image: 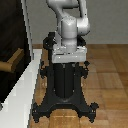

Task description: Open the door by pressing down and pulling on the handle.

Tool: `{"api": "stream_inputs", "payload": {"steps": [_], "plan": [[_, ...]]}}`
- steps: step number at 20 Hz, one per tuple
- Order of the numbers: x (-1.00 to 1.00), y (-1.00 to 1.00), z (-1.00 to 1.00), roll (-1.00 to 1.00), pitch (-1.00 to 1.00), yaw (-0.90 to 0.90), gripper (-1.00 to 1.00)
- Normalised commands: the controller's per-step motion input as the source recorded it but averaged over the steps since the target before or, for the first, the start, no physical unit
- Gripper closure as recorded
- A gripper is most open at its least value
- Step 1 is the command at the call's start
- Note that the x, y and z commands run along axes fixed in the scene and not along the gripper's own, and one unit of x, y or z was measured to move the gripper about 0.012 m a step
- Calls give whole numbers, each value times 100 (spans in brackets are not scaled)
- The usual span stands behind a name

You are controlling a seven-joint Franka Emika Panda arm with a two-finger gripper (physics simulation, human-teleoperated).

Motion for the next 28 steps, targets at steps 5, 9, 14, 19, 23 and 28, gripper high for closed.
{"api": "stream_inputs", "payload": {"steps": [5,9,14,19,23,28], "plan": [[0,0,20,0,0,0,-100],[0,0,50,0,0,0,-100],[0,0,60,0,0,0,-100],[0,0,60,0,0,0,-100],[0,0,75,0,0,0,-100],[0,0,40,0,0,0,-100]]}}
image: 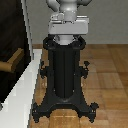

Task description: Open the door by pressing down and pulling on the handle.

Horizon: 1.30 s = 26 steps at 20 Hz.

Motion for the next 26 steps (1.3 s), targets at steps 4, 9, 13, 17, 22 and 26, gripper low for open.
{"api": "stream_inputs", "payload": {"steps": [4,9,13,17,22,26], "plan": [[0,-100,0,0,0,0,-100],[0,-60,0,0,0,0,-100],[0,-50,0,0,0,0,-100],[0,-75,0,0,0,0,-100],[0,-40,0,0,0,-6,-100],[0,-50,0,0,0,-11,-100]]}}
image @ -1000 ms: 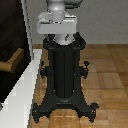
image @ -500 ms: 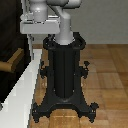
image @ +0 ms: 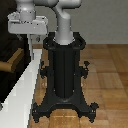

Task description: Open the door by pressing down and pulling on the handle.

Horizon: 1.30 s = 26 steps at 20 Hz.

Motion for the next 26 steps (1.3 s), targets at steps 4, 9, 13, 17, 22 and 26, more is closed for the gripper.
{"api": "stream_inputs", "payload": {"steps": [4,9,13,17,22,26], "plan": [[0,-25,0,0,0,-4,-100],[0,-20,0,0,0,-3,-100],[0,-50,0,0,0,0,-100],[0,-50,0,0,0,0,-100],[20,-20,0,0,0,0,-100],[25,0,0,0,0,0,-100]]}}
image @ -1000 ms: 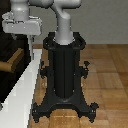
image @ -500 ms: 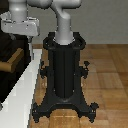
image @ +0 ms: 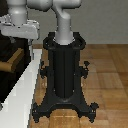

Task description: Open the door by pressing down and pulling on the handle.

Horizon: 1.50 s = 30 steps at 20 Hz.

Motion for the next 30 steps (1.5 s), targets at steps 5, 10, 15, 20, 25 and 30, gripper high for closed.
{"api": "stream_inputs", "payload": {"steps": [5,10,15,20,25,30], "plan": [[0,-20,0,0,0,0,-100],[0,0,0,0,0,0,-100],[0,0,0,0,0,0,-100],[0,0,-40,0,0,0,-100],[0,-40,-80,0,0,0,-100],[0,-80,-60,0,0,0,-100]]}}
